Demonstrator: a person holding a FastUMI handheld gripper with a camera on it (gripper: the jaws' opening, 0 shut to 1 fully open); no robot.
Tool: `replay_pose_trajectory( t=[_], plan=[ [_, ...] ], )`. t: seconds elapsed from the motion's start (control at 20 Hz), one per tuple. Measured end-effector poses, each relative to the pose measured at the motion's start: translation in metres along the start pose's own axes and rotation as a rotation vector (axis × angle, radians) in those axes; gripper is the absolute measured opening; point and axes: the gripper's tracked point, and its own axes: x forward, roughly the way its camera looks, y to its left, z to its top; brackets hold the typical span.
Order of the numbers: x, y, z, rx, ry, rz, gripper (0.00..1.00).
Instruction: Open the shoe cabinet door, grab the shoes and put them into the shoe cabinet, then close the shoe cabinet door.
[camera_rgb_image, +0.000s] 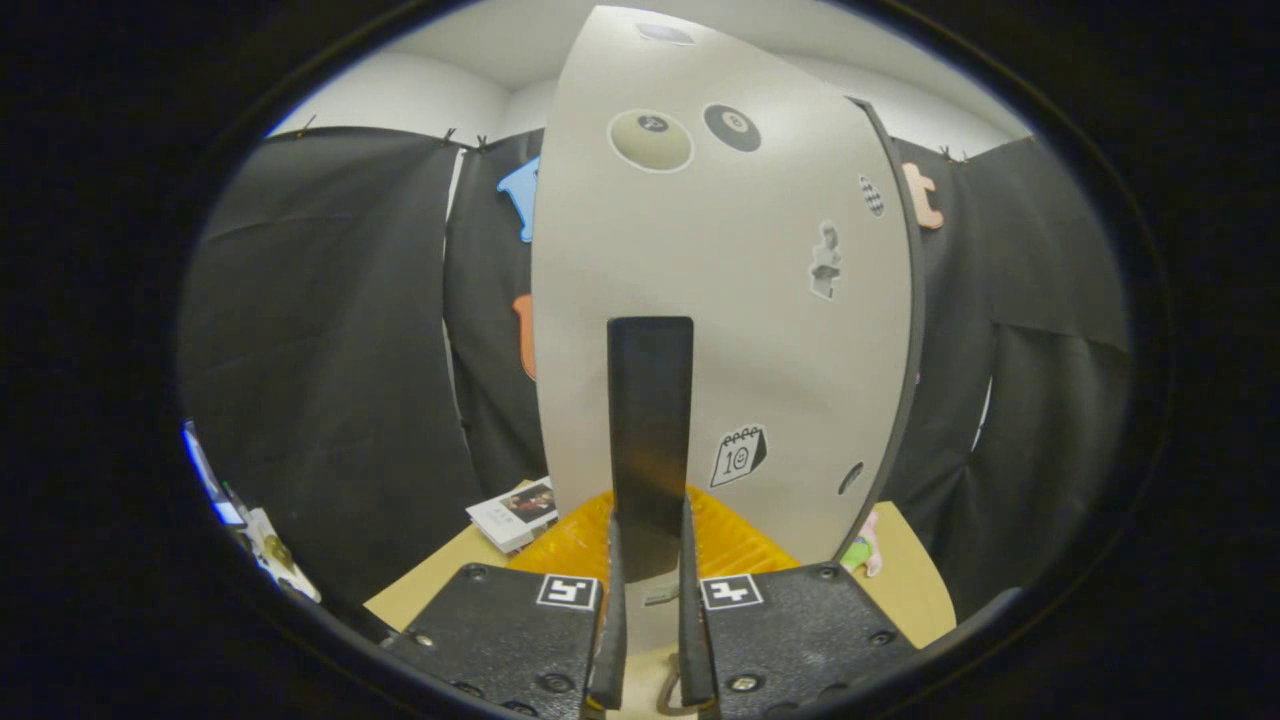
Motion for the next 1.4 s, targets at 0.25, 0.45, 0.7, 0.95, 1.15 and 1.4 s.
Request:
replay_pose_trajectory(
  t=[0.25,0.45,0.7,0.95,1.15,1.4],
  plan=[
    [-0.021,-0.019,-0.007,0.014,0.005,-0.040,0.24],
    [-0.041,-0.040,-0.010,0.035,-0.010,-0.078,0.21],
    [-0.058,-0.068,-0.015,0.068,-0.005,-0.150,0.17],
    [-0.076,-0.100,-0.018,0.078,0.011,-0.250,0.08],
    [-0.091,-0.132,-0.020,0.041,0.033,-0.299,0.04],
    [-0.098,-0.169,-0.022,0.076,0.029,-0.307,0.04]
  ],
)
